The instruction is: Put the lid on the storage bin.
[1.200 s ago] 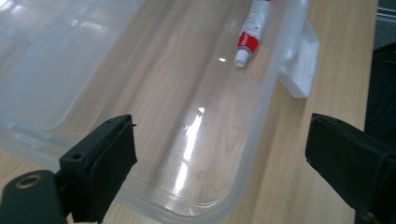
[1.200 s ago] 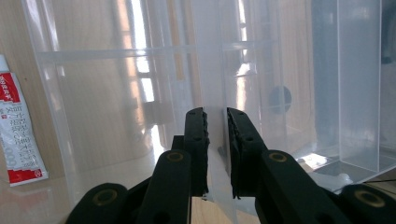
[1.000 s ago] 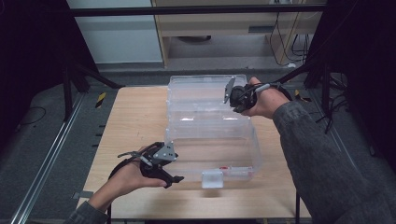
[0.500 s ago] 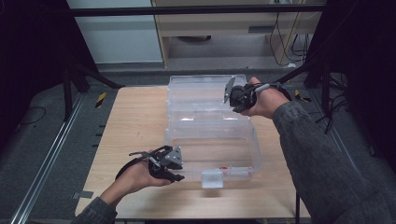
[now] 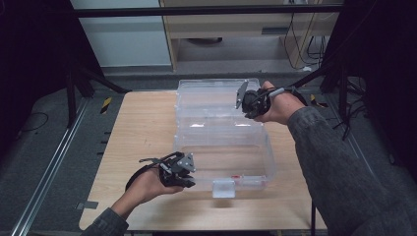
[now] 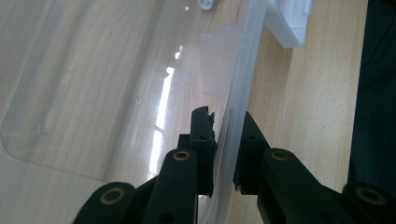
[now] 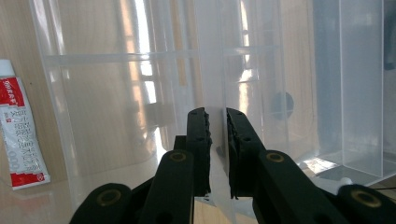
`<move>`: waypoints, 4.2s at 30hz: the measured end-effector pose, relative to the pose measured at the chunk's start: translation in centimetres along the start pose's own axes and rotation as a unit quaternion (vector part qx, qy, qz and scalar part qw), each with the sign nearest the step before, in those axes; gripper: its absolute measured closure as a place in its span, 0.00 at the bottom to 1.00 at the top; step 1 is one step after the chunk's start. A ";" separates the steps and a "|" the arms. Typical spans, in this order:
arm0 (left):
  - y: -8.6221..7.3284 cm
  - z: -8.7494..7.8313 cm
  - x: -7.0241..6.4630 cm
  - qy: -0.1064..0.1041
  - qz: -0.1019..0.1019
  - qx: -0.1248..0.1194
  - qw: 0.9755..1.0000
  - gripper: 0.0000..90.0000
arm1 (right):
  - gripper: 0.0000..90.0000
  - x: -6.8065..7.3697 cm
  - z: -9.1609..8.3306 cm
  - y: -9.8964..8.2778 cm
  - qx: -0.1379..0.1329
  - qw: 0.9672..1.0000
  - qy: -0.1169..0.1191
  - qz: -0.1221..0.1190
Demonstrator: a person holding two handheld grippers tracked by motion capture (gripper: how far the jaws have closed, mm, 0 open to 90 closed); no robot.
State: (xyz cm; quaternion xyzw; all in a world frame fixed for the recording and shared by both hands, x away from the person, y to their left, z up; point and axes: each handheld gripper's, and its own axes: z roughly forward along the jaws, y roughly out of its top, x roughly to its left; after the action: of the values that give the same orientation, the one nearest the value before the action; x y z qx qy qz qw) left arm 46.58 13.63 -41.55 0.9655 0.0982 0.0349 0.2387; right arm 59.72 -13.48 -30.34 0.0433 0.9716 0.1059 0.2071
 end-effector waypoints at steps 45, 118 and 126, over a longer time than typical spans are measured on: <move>0.7 0.4 -0.2 0.044 -0.019 0.011 0.999 0.85 | 0.97 5.2 -4.2 -0.5 -0.046 0.999 -0.013 -0.018; 2.0 0.8 -0.5 0.047 -0.024 0.035 0.998 0.90 | 0.99 8.2 -4.6 0.2 -0.058 0.997 -0.003 -0.056; 2.1 0.7 0.0 0.043 0.014 0.036 0.998 0.90 | 0.98 9.4 -4.5 -0.3 -0.051 0.997 0.008 -0.055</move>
State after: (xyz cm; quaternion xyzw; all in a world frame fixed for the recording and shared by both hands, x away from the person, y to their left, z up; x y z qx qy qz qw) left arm 47.08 11.48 -41.20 0.9724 0.0963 0.0758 0.1985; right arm 49.28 -13.42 -30.12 -0.0215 0.9674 0.1439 0.2072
